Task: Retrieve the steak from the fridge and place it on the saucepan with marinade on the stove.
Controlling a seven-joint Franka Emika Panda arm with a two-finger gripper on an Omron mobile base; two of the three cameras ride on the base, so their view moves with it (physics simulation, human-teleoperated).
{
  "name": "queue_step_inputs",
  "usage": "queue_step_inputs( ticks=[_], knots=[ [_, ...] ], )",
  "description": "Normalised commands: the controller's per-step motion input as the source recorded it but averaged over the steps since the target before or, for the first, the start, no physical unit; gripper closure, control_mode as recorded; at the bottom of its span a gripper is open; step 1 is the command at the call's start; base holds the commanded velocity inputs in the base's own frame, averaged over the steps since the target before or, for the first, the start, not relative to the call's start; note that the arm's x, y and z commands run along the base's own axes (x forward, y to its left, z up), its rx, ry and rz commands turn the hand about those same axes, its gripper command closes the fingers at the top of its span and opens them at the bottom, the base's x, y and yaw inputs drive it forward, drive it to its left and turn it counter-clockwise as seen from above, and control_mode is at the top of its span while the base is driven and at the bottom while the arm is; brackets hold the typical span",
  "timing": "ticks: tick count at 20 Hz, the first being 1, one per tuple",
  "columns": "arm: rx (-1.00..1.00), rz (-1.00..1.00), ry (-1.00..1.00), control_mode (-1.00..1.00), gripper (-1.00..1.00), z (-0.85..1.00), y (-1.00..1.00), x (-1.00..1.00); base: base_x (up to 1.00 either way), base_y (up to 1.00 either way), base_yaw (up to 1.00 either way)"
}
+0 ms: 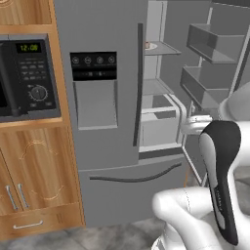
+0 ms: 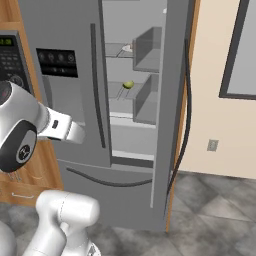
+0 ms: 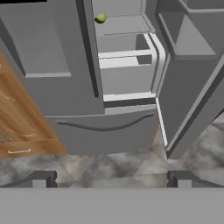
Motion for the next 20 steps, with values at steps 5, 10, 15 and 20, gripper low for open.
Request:
queue_step_inputs(
  ticks=[5, 10, 15, 20],
  knots=[
    [0.00, 0.00, 0.00, -1.00, -1.00, 0.04, 0.04, -0.15, 0.00, 0.00, 0.00],
    [0.00, 0.00, 0.00, 1.00, -1.00, 0.01, 0.04, 0.03, 0.27, 0.03, 0.00],
    [0.00, 0.00, 0.00, 1.00, -1.00, 0.00, 0.00, 0.00, 0.75, 0.00, 0.00],
    [0.00, 0.00, 0.00, 1.00, -1.00, 0.00, 0.00, 0.00, 0.62, 0.00, 0.00]
  ],
)
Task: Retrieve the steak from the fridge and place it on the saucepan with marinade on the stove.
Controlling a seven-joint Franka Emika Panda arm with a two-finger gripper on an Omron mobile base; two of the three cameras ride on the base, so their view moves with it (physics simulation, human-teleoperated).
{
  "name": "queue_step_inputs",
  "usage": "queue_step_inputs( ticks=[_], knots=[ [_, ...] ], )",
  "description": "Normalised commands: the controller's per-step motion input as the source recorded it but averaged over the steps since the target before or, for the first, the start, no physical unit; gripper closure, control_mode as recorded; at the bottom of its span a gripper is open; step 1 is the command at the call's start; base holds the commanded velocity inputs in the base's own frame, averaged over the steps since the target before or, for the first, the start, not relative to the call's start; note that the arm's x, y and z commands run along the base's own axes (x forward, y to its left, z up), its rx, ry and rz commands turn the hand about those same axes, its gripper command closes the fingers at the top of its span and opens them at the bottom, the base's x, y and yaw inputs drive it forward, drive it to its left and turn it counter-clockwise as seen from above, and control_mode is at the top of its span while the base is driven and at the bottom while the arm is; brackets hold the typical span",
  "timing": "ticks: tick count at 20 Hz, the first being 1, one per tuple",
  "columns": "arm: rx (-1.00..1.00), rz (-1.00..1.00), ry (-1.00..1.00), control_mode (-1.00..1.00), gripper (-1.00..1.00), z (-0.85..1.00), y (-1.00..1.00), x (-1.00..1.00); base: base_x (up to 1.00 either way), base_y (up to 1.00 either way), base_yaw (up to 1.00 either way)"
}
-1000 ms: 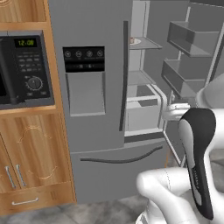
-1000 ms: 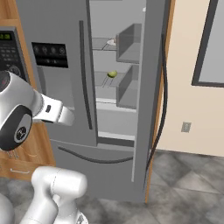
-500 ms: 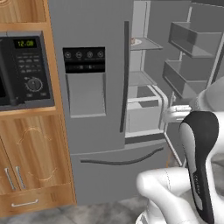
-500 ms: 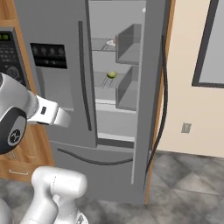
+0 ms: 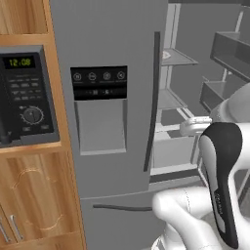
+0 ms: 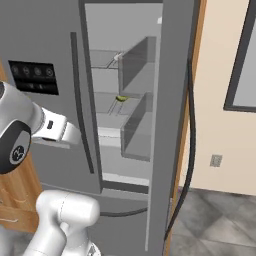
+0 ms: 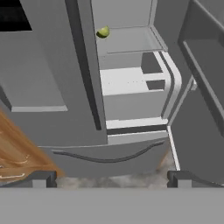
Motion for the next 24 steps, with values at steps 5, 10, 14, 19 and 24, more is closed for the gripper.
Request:
queue_step_inputs(
  ticks=[5, 10, 14, 19, 24],
  knots=[
    [0.00, 0.00, 0.00, 1.00, -1.00, 0.00, 0.00, 0.00, 0.55, 0.00, 0.00],
    [0.00, 0.00, 0.00, 1.00, -1.00, 0.00, 0.00, 0.00, 0.52, -0.12, 0.00],
    [0.00, 0.00, 0.00, 1.00, -1.00, 0.00, 0.00, 0.00, 0.38, -0.39, 0.00],
    [0.00, 0.00, 0.00, 1.00, -1.00, 0.00, 0.00, 0.00, 0.42, -0.42, 0.00],
    [0.00, 0.00, 0.00, 1.00, -1.00, 0.00, 0.00, 0.00, 0.38, -0.28, 0.00]
  ],
)
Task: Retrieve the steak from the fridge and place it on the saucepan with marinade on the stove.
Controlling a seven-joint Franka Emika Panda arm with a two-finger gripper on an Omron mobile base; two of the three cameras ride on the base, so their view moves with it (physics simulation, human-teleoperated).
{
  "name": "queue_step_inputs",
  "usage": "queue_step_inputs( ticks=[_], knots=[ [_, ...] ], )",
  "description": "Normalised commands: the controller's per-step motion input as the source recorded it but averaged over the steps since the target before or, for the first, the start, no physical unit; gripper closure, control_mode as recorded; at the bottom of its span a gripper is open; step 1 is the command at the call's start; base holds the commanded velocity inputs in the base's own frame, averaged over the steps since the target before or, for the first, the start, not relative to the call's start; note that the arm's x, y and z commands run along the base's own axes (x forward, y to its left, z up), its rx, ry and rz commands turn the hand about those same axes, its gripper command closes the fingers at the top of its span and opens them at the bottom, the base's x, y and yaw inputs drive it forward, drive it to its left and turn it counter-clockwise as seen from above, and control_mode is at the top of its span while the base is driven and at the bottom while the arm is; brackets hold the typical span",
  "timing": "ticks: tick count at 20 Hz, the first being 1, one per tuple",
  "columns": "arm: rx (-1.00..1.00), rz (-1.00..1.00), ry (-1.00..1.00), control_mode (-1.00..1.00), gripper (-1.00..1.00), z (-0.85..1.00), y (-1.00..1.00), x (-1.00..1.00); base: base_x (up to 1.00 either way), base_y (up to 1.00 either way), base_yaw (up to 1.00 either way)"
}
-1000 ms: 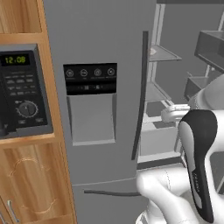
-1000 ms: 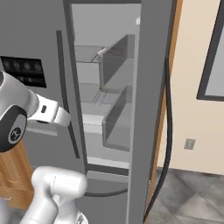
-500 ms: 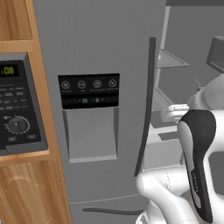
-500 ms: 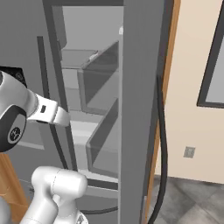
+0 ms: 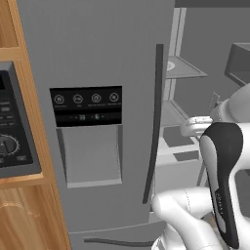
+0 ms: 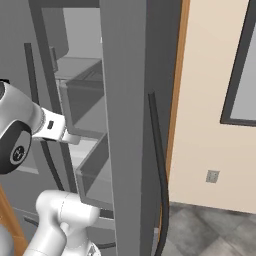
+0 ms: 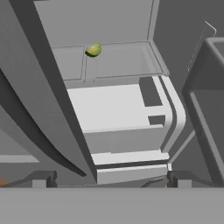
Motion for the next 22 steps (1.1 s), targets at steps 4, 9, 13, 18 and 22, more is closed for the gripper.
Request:
queue_step_inputs(
  ticks=[4, 9, 13, 18, 22],
  knots=[
    [0.00, 0.00, 0.00, 1.00, -1.00, 0.00, 0.00, 0.00, 0.45, -0.11, 0.00],
    [0.00, 0.00, 0.00, 1.00, -1.00, 0.00, 0.00, 0.00, 0.42, -0.13, 0.00],
    [0.00, 0.00, 0.00, 1.00, -1.00, 0.00, 0.00, 0.00, 0.18, -0.03, 0.00],
    [0.00, 0.00, 0.00, -1.00, -1.00, 0.00, 0.00, 0.00, 0.00, 0.00, 0.00],
    [0.00, 0.00, 0.00, -1.00, -1.00, 0.00, 0.00, 0.00, 0.00, 0.00, 0.00]
  ],
)
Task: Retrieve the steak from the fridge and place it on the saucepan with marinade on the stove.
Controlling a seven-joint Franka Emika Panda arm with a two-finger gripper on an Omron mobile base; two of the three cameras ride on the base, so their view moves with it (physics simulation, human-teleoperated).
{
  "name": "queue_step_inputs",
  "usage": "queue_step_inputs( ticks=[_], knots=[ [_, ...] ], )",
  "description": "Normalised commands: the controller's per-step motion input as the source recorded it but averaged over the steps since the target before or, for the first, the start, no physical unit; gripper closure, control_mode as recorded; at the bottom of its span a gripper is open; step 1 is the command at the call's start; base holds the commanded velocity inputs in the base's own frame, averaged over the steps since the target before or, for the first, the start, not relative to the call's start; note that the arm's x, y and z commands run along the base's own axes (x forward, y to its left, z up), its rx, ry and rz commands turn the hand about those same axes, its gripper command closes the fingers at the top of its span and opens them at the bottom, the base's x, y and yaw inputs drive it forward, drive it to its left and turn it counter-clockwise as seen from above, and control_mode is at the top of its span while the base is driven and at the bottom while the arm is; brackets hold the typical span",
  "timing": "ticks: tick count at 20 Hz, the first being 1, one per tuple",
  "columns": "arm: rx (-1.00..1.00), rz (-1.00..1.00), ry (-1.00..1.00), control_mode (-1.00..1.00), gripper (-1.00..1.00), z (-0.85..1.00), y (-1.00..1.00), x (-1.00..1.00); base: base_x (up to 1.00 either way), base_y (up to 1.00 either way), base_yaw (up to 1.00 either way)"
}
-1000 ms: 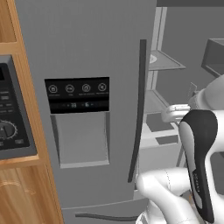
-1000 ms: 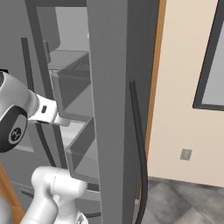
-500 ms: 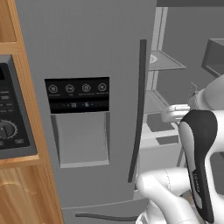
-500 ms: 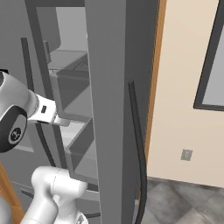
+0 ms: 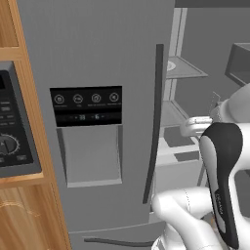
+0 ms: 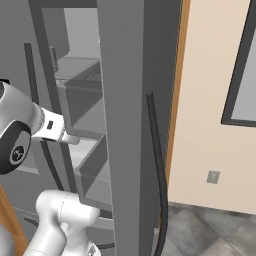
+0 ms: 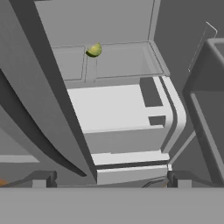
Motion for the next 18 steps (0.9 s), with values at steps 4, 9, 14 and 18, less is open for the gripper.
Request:
queue_step_inputs(
  ticks=[4, 9, 14, 18],
  knots=[
    [0.01, 0.00, 0.00, -1.00, -1.00, 0.04, -0.18, 0.10, 0.00, 0.00, 0.00],
    [0.00, 0.00, 0.00, -1.00, -1.00, 0.29, -0.03, 0.15, 0.00, 0.00, 0.00],
    [0.00, 0.00, 0.00, -1.00, -1.00, 0.34, 0.00, 0.24, 0.00, 0.00, 0.00],
    [0.00, 0.00, -0.02, -1.00, -1.00, 0.32, 0.00, 0.49, 0.00, 0.00, 0.00]
  ],
)
